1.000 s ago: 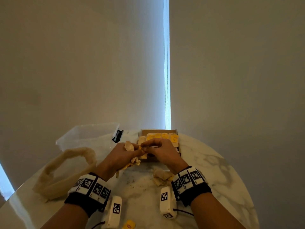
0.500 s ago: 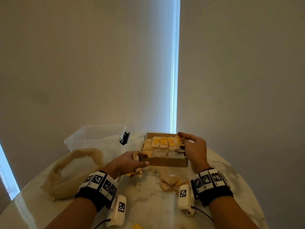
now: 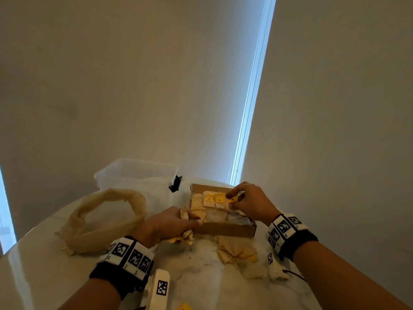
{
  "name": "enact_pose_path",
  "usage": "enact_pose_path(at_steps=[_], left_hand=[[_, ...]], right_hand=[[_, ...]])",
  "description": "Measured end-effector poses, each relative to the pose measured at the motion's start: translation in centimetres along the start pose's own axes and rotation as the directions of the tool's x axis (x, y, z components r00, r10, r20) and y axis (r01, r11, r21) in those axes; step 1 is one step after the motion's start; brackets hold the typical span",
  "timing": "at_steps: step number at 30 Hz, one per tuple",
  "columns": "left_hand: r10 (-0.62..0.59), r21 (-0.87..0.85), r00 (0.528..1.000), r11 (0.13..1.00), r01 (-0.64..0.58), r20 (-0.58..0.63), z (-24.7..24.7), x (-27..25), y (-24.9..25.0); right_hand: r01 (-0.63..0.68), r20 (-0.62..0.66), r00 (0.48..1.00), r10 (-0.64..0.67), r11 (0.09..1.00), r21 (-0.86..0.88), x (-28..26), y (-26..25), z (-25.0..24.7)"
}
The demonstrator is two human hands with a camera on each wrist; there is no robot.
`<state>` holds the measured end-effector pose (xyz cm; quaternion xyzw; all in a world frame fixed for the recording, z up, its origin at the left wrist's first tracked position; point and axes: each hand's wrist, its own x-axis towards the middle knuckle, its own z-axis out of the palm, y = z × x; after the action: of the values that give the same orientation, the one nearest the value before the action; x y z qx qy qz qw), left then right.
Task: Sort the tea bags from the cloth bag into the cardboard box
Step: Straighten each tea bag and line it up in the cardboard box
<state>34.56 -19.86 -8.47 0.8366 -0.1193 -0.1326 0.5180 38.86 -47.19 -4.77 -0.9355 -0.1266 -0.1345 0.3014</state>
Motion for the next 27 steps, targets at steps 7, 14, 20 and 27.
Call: enact_pose_path(at_steps=[7, 14, 20, 27], left_hand=[[0.017, 0.030, 1.000, 0.999, -0.016, -0.017, -0.4, -0.4, -0.9], [0.038, 0.033, 0.999, 0.999, -0.037, -0.024, -0.6, -0.3, -1.2], [0.040, 0.038, 0.999, 0.999, -0.039, -0.031, -0.4, -0.5, -1.1], [0.049, 0.056, 0.998, 0.997, -0.047, -0.041, -0.4, -0.9, -0.9]], right_hand=[[0.049, 0.184, 0.982, -0.035, 0.996, -0.072, 1.9, -0.9, 0.2], [0.068, 0.253, 0.967, -0.038, 0.991, -0.112, 2.8, -1.3, 0.8], [0.087, 0.243, 0.969, -0.040, 0.979, -0.185, 2.5, -0.7, 1.5], [0.084, 0.148, 0.987, -0.059, 0.982, -0.168, 2.5, 0.1, 1.4]])
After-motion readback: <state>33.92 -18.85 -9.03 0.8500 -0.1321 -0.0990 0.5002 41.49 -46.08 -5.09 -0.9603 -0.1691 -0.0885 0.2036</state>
